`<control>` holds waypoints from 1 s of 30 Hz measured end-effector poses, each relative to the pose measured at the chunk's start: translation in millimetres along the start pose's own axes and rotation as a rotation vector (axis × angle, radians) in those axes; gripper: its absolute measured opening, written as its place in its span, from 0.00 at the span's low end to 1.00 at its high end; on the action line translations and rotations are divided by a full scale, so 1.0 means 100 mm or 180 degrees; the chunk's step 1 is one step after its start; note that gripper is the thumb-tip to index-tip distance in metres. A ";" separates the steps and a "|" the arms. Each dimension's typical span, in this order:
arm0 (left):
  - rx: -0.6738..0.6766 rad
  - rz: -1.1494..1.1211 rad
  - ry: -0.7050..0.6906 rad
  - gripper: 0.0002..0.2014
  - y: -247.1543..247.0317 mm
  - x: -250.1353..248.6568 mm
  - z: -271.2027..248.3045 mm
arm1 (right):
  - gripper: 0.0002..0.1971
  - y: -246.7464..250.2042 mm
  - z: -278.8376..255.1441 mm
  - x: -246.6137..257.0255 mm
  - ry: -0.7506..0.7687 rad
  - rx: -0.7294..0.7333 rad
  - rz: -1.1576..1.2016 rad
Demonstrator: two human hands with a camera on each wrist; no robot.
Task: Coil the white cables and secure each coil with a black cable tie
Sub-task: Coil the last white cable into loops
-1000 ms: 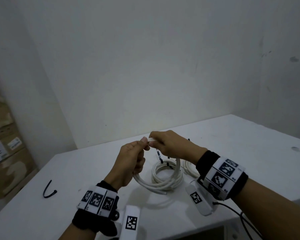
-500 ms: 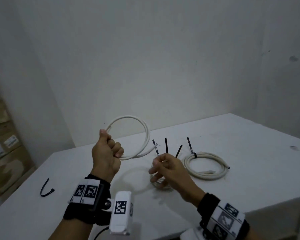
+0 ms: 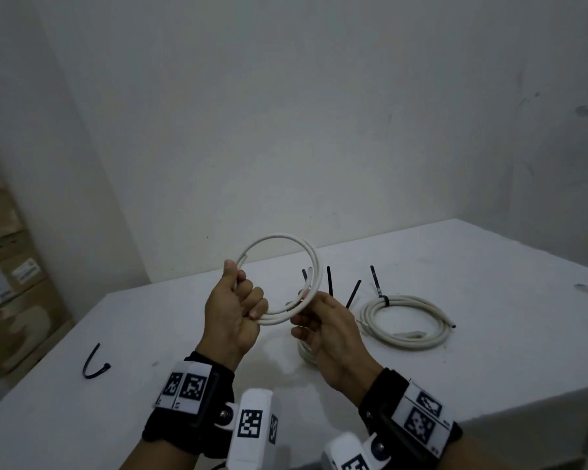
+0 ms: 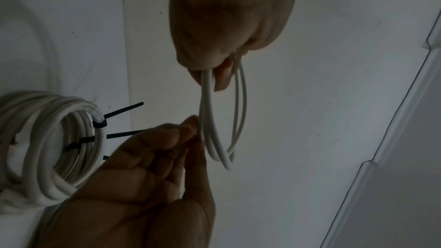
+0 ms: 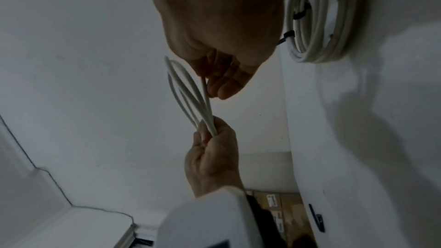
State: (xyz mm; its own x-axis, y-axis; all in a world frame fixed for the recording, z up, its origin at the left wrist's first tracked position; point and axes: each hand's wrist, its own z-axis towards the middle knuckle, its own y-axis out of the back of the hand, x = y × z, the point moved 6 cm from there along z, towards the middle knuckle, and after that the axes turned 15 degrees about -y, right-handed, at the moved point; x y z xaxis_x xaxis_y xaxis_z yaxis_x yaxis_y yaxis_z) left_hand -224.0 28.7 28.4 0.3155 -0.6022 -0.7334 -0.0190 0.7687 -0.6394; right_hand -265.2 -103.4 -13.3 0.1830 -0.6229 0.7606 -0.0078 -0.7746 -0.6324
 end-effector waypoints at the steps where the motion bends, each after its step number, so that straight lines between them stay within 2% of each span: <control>1: -0.0024 0.0106 -0.0026 0.19 0.00 0.00 0.00 | 0.07 0.00 0.00 0.01 0.0033 0.0040 -0.0085; 6: -0.0316 0.0477 -0.0093 0.19 0.09 0.00 -0.02 | 0.08 -0.02 -0.06 0.13 0.0302 0.0357 -0.0740; 10: -0.0430 0.0565 -0.0201 0.19 0.12 -0.02 -0.03 | 0.12 0.02 -0.09 0.08 0.0083 0.0373 -0.0562; 12: -0.0383 0.0603 -0.0217 0.19 0.13 -0.03 -0.03 | 0.14 0.07 -0.09 0.06 0.0059 0.0239 -0.0535; 14: -0.0287 0.0667 -0.0190 0.18 0.13 -0.05 -0.03 | 0.11 0.14 -0.08 0.08 0.0228 -0.0065 -0.0732; 16: -0.0100 0.0808 -0.0154 0.18 0.11 -0.07 -0.04 | 0.03 0.21 -0.07 0.19 0.0724 -0.0538 -0.1188; 18: 0.0186 0.1130 -0.0119 0.17 0.07 -0.11 -0.08 | 0.08 0.22 -0.09 0.39 0.1451 -0.0861 -0.1842; 20: 0.0546 0.1594 -0.0073 0.17 0.01 -0.14 -0.13 | 0.14 0.09 -0.15 0.59 0.2189 -0.0809 -0.2727; 22: 0.0938 0.2048 0.0057 0.17 -0.04 -0.15 -0.19 | 0.25 -0.13 -0.16 0.65 0.2517 -0.0450 -0.3939; 23: 0.1127 0.2216 0.0135 0.17 -0.07 -0.15 -0.22 | 0.26 -0.24 -0.14 0.63 0.2403 -0.0237 -0.4505; 25: 0.1405 0.2416 0.0272 0.19 -0.11 -0.15 -0.26 | 0.19 -0.40 -0.07 0.54 0.1829 0.0247 -0.5253; 27: 0.1472 0.2510 0.0477 0.19 -0.09 -0.14 -0.29 | 0.13 -0.46 -0.02 0.47 0.1406 0.0522 -0.5402; 30: 0.1368 0.2419 0.0702 0.16 -0.03 -0.16 -0.30 | 0.13 -0.46 0.02 0.43 0.1433 0.0441 -0.5297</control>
State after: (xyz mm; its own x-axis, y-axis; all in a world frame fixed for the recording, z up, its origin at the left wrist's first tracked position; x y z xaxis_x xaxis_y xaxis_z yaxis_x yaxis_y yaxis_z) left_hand -257.5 29.2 35.4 0.1727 0.1078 -0.9791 0.2223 0.9641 0.1453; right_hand -255.0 -94.0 47.9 -0.3608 0.7729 0.5220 -0.0284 -0.5685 0.8222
